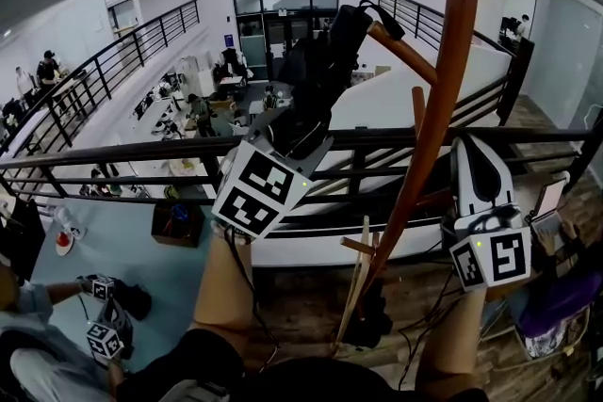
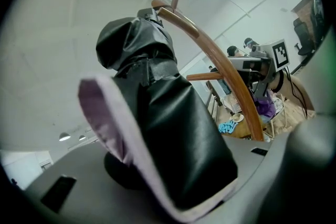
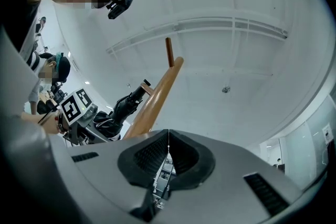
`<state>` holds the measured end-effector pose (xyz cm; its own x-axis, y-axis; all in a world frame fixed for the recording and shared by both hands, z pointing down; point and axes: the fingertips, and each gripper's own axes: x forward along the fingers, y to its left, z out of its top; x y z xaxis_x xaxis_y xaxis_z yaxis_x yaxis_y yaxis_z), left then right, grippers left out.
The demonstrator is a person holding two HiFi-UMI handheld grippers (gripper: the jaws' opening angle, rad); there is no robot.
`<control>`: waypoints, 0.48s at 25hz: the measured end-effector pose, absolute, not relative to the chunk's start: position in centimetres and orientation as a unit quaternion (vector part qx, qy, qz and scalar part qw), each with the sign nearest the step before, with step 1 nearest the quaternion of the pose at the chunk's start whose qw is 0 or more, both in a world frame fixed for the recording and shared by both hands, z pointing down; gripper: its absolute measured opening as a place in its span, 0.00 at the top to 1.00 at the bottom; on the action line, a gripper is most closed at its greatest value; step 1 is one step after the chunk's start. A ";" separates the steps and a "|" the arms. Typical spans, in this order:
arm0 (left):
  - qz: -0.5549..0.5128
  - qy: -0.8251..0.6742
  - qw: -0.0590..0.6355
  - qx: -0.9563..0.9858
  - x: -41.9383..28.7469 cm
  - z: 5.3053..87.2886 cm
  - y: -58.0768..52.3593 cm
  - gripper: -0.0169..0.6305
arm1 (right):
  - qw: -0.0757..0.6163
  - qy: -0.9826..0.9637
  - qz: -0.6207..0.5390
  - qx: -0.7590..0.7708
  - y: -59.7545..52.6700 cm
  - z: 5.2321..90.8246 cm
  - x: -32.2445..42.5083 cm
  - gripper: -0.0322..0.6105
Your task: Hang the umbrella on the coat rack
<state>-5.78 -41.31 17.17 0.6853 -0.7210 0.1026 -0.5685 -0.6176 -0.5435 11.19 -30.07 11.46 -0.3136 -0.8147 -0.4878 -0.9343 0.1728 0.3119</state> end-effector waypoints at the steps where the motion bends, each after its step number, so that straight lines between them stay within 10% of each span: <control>1: -0.158 0.365 0.240 -0.885 -5.9 17.5 -41.1 0.64 | 0.105 0.759 0.285 -0.575 -30.0 11.6 11.2 0.90; 12: -0.179 0.386 0.217 -0.879 -7.0 19.6 -40.7 0.64 | 0.107 0.772 0.282 -0.559 -30.3 11.4 11.3 0.90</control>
